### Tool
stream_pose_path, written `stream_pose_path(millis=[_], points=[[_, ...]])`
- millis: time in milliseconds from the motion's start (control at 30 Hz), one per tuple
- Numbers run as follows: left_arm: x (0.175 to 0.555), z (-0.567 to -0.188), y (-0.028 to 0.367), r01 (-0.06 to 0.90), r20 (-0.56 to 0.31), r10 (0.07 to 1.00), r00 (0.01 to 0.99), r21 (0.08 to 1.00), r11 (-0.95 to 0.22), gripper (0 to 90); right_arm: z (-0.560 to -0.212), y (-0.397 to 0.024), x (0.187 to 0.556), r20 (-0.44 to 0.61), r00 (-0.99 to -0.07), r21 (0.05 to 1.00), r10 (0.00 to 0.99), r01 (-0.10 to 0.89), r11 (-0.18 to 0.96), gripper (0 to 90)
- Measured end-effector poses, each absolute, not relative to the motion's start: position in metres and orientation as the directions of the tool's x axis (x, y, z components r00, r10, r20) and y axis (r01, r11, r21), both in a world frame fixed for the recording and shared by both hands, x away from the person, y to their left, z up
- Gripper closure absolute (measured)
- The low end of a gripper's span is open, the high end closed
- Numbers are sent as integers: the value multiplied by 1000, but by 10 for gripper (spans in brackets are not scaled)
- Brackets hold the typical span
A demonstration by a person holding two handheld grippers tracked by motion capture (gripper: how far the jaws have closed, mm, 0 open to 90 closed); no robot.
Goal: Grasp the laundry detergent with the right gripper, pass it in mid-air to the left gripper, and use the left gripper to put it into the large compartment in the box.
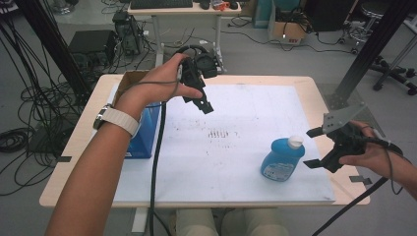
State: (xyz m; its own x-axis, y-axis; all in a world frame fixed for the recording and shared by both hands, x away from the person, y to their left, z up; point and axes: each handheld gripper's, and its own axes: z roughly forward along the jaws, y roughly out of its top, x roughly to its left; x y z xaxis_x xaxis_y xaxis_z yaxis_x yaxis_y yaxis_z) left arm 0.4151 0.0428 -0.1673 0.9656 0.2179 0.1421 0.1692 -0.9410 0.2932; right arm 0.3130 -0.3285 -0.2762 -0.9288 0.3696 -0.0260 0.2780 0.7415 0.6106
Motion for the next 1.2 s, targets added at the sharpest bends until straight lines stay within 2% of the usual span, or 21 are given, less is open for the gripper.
stream_pose_path(millis=[1200], points=[[417, -173, 42, 190, 135, 239, 962, 304, -934, 147, -315, -347, 309, 5, -928, 729, 373, 259, 634, 45]])
